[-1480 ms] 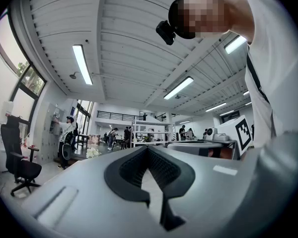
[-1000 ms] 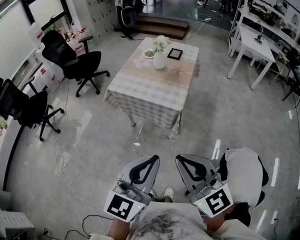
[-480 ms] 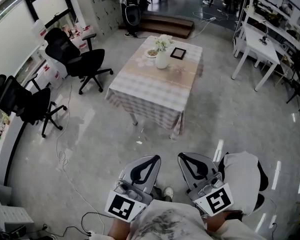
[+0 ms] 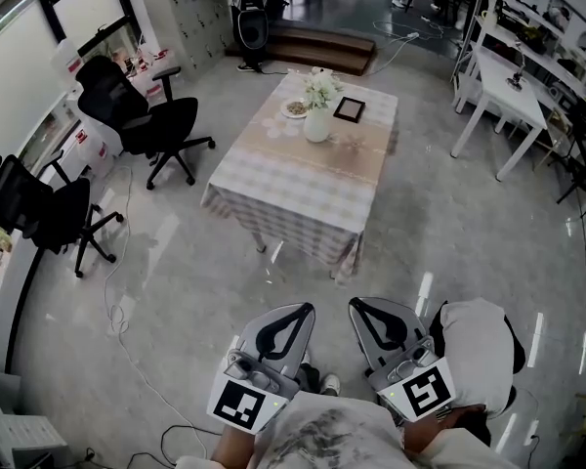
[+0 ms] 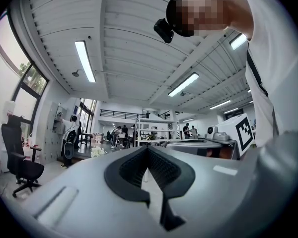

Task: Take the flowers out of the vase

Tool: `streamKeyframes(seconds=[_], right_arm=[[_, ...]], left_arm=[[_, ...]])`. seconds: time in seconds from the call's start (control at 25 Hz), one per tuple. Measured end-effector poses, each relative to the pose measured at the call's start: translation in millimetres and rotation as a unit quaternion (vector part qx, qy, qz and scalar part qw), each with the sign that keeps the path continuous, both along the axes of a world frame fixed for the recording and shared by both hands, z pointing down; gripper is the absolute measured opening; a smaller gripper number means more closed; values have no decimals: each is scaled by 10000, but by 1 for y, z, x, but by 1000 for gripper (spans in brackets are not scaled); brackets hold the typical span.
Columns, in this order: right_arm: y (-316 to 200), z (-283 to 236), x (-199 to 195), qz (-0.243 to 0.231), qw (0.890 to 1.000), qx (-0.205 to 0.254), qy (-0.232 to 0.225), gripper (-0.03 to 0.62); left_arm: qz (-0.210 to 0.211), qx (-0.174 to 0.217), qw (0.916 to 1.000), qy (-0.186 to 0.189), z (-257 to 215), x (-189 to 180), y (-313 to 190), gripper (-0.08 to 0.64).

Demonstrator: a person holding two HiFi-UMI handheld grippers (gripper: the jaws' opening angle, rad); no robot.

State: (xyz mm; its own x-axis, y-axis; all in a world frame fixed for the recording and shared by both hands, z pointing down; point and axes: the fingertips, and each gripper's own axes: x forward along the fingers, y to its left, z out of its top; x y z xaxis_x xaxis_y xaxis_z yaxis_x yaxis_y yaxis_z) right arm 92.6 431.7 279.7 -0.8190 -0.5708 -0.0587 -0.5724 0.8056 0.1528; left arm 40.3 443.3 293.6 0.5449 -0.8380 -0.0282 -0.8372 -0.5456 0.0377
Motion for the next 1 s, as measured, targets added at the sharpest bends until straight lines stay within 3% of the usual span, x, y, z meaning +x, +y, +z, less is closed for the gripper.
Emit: streamKeyframes(seconds=[0.52,1.0], right_arm=[[-58,8,-44,295,9992,-50,248,15],[-98,15,-57,482,9983,-161,301,15]], left_arm=[[208,-6,9998,56,6,-44,-64,8],[348,-99,9993,126,11,-59,-107,8]])
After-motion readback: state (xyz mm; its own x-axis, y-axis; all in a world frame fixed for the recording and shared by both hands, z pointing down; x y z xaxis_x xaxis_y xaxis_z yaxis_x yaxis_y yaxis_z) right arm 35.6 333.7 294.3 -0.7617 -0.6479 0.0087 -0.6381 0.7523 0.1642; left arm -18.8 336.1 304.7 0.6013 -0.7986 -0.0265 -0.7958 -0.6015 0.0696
